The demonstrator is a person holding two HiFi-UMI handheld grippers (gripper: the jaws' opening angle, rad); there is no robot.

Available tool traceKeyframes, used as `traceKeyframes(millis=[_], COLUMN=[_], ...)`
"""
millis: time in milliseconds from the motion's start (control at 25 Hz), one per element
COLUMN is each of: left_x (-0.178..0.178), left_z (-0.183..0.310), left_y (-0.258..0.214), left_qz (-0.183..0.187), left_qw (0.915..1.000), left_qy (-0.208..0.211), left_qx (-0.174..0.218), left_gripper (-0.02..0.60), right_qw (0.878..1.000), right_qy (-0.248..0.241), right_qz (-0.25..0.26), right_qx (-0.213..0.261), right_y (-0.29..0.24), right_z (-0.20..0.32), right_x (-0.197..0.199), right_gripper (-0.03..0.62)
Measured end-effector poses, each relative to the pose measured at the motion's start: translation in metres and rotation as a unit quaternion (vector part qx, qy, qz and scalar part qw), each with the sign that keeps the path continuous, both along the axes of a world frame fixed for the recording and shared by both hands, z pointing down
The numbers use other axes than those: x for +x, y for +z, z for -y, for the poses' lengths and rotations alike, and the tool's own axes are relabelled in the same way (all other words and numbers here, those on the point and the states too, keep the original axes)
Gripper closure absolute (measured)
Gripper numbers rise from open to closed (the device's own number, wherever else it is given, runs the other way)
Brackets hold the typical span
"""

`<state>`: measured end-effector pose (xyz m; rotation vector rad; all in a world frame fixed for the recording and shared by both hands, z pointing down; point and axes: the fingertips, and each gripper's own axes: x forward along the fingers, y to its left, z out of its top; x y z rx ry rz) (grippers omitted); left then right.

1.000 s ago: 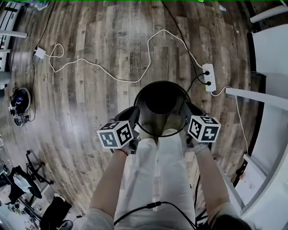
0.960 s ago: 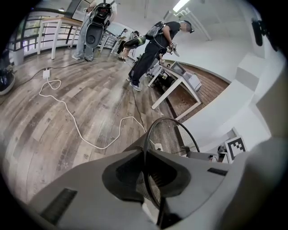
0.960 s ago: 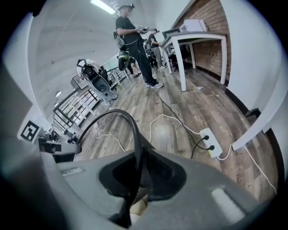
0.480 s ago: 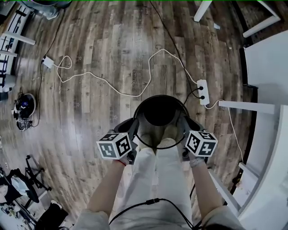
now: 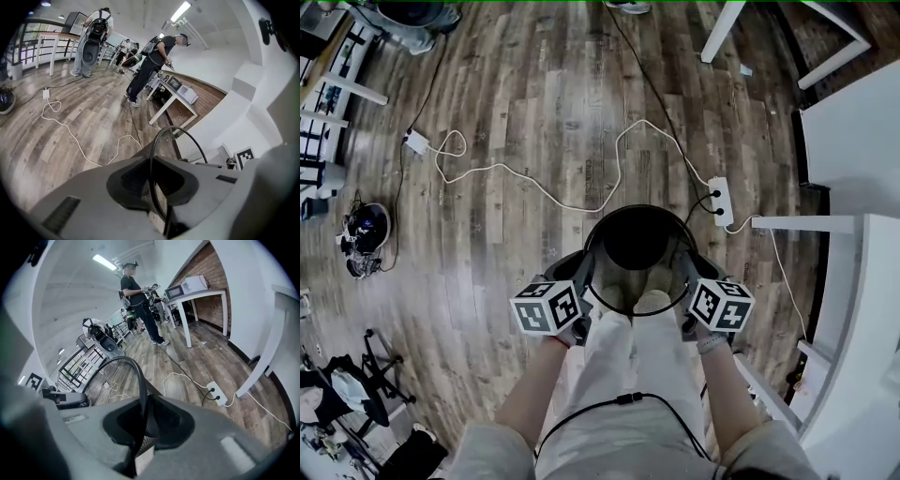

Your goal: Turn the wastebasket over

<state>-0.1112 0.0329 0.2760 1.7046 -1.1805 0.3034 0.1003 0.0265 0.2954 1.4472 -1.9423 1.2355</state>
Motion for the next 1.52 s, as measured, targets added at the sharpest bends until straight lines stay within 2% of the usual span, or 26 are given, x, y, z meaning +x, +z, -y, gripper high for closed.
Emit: traceKeyframes(millis=[440, 800, 1120, 1520], left_x=[-0.021, -0.031, -0.037, -0.055], left_z=[-0.018, -0.049, -0.074, -0.096], left_y=[-0.104, -0.167, -0.197, -0.199], left_qz=[0.005, 0.002, -0.007, -0.006], left_qw=[0.9994, 0.9987, 0.9975, 0.9975], left_qy=[0.015, 0.009, 0.001, -0.011], left_qx=[0.029, 0.050, 0.070, 0.070], left_gripper=[0.548, 0.548, 0.548, 0.548], right_qw=[0.999, 0.999, 0.998, 0.998], right_qy=[0.010, 0.007, -0.003, -0.010], right_qz=[0.026, 0.033, 0.034, 0.041], right_qx=[0.019, 0.037, 0.050, 0.051], right_y=[-0.096, -0.157, -0.190, -0.194], right_z=[-0.024, -0.051, -0.070, -0.090], right_x=[-0.021, -0.032, -0.038, -0.055], right_gripper=[0.557, 0.556, 0.554, 0.549])
